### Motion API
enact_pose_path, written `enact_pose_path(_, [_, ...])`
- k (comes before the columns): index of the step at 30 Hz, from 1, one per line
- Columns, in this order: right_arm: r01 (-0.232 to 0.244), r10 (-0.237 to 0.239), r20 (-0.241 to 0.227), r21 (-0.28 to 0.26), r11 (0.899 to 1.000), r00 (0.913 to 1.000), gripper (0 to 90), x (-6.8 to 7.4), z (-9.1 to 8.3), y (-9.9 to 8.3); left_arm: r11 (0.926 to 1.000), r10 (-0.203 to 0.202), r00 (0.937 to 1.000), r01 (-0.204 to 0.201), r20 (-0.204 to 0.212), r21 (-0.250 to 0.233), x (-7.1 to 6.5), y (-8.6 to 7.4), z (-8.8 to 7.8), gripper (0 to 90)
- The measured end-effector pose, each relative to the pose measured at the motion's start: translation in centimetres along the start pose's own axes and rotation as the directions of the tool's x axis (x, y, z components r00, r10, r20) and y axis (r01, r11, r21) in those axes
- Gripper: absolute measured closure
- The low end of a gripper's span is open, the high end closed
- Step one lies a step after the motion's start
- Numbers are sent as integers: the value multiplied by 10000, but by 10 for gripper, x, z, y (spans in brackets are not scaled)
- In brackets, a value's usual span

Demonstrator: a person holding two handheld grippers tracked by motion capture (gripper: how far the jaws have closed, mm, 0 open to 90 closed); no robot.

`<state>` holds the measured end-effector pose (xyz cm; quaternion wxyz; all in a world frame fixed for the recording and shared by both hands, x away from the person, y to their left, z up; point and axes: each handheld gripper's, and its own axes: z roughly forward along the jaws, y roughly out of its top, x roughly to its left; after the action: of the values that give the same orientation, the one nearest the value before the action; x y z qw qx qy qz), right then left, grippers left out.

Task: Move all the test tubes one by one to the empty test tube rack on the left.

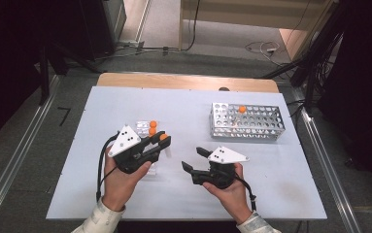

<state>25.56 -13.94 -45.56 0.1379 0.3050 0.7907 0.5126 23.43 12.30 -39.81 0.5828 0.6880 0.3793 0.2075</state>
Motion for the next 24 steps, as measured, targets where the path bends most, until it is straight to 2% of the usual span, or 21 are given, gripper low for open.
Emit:
enact_pose_path(10, [-45, 45, 112, 16, 10000, 9999, 275, -3, -1, -1, 9996, -270, 9985, 271, -483, 14, 13, 5, -11, 706])
enact_pose_path(24, [-84, 84, 226, 12, 10000, 9997, 277, -6, -3, -2, 9995, -261, 9955, 278, -914, 175, 23, 5, -16, 705])
